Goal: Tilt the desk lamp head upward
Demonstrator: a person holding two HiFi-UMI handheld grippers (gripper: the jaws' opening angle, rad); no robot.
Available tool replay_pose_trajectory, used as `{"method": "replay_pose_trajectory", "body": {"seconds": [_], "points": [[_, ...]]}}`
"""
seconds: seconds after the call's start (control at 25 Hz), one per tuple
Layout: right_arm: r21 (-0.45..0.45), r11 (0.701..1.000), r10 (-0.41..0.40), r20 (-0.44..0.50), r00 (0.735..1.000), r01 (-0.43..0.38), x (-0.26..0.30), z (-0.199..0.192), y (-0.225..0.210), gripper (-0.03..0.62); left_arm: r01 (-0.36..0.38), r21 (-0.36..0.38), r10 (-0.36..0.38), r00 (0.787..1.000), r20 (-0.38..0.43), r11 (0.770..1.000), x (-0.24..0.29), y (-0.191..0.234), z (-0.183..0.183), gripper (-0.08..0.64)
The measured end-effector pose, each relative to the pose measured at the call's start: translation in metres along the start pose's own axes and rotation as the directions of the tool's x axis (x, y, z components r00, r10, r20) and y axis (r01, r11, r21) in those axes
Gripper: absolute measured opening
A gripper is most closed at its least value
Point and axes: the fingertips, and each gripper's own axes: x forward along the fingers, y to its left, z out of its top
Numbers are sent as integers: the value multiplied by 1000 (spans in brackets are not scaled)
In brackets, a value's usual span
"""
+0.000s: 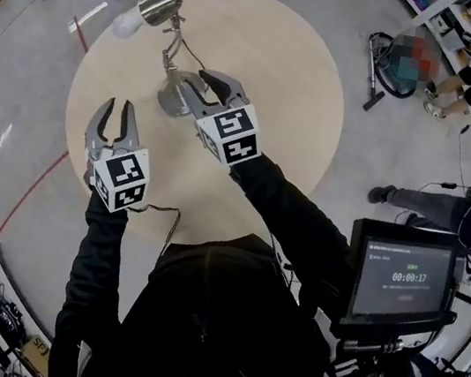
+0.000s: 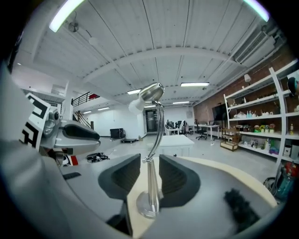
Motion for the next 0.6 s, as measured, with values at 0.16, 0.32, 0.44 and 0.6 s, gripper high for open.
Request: {"method": "replay_pose_trajectory", "body": {"seconds": [0.16, 0.32, 0.44, 0.6], "points": [[-17, 1000, 13, -12, 1000, -13, -24, 5, 9, 127, 32, -67, -31, 999, 16, 997, -21, -11, -10, 81], [-36, 999, -22, -32, 999, 21, -57, 17, 22, 127, 116, -109, -112, 993, 38, 987, -42, -24, -13, 74], [-37, 998, -43, -44, 998, 41, -64, 21, 29, 126, 164, -150, -158, 986, 53, 975, -47, -33, -15, 64], [-31, 997, -77, -24, 997, 76, -81, 34, 33, 112, 224, -209, -203, 972, 117, 952, -62, -43, 2, 60]]}}
